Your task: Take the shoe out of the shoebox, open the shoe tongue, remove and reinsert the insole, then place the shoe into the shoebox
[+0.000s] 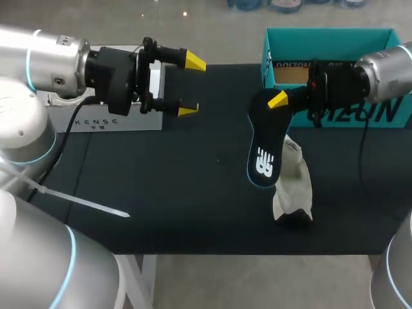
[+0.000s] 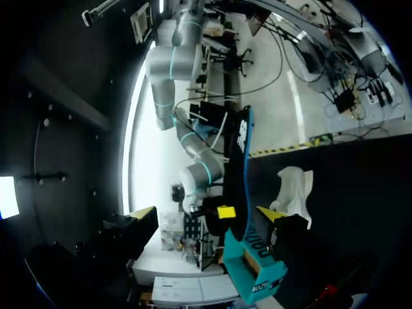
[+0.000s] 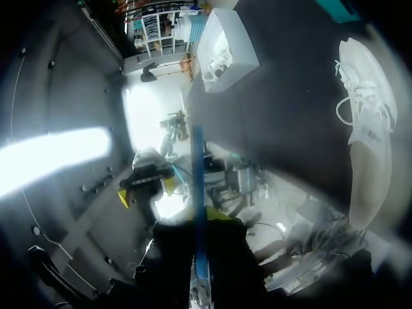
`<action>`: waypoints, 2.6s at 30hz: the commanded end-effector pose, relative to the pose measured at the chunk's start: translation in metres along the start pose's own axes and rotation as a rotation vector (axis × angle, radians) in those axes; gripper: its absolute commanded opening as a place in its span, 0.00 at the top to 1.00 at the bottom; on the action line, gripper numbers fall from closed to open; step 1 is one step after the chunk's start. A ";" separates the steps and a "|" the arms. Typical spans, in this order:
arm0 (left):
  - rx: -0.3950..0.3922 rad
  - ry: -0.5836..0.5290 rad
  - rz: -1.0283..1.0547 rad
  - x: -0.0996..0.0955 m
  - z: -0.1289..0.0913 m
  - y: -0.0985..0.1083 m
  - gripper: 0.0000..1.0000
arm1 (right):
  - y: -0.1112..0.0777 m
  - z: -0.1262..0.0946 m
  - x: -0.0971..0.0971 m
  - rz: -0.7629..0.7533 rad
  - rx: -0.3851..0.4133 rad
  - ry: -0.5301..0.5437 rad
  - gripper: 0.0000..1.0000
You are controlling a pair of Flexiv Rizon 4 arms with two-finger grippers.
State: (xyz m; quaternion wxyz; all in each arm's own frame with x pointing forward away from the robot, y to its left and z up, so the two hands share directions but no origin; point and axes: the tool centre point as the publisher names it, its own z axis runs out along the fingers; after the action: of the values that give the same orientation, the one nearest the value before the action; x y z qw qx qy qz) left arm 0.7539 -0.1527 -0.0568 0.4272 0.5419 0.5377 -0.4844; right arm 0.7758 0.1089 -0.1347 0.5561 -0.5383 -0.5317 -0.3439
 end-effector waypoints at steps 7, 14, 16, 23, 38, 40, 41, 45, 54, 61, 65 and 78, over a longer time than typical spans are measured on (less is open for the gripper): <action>0.014 -0.033 0.030 0.005 0.012 -0.002 0.00 | 0.000 0.000 0.000 0.002 0.001 -0.004 1.00; 0.028 -0.057 0.092 0.019 0.052 -0.010 0.00 | 0.000 0.000 0.000 0.002 0.001 -0.004 1.00; 0.021 -0.047 0.093 0.024 0.063 -0.012 0.00 | 0.000 0.000 0.000 0.002 0.001 -0.004 1.00; -0.010 -0.050 0.056 0.041 0.093 -0.014 0.00 | 0.000 0.000 0.000 0.002 0.001 -0.004 1.00; -0.036 -0.096 0.013 0.052 0.123 -0.007 0.13 | 0.000 0.000 0.000 0.002 0.001 -0.004 1.00; -0.034 -0.101 0.010 0.053 0.125 -0.008 0.52 | 0.000 0.000 0.000 0.002 0.001 -0.004 1.00; -0.022 -0.106 0.001 0.054 0.127 -0.008 0.64 | 0.000 0.000 0.000 0.002 0.001 -0.004 1.00; -0.018 -0.106 -0.007 0.058 0.131 -0.010 1.00 | 0.000 0.000 0.000 0.002 0.001 -0.004 1.00; -0.025 -0.117 -0.020 0.065 0.135 -0.011 1.00 | 0.000 0.000 0.000 0.002 0.001 -0.004 1.00; -0.042 -0.129 -0.023 0.065 0.136 -0.011 1.00 | 0.000 0.000 0.000 0.002 0.001 -0.004 1.00; -0.046 -0.130 -0.017 0.062 0.134 -0.012 1.00 | -0.001 -0.003 -0.002 0.014 -0.015 -0.010 0.00; -0.061 -0.147 -0.036 0.062 0.125 -0.013 1.00 | -0.054 -0.076 -0.048 -0.023 -0.190 -0.156 0.00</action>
State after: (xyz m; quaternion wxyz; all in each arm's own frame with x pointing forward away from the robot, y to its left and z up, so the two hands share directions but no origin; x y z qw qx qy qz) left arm 0.7326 -0.2676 -0.1363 0.4691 0.4845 0.5302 -0.5139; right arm 0.7639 0.0371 -0.1658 0.4803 -0.5951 -0.5444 -0.3446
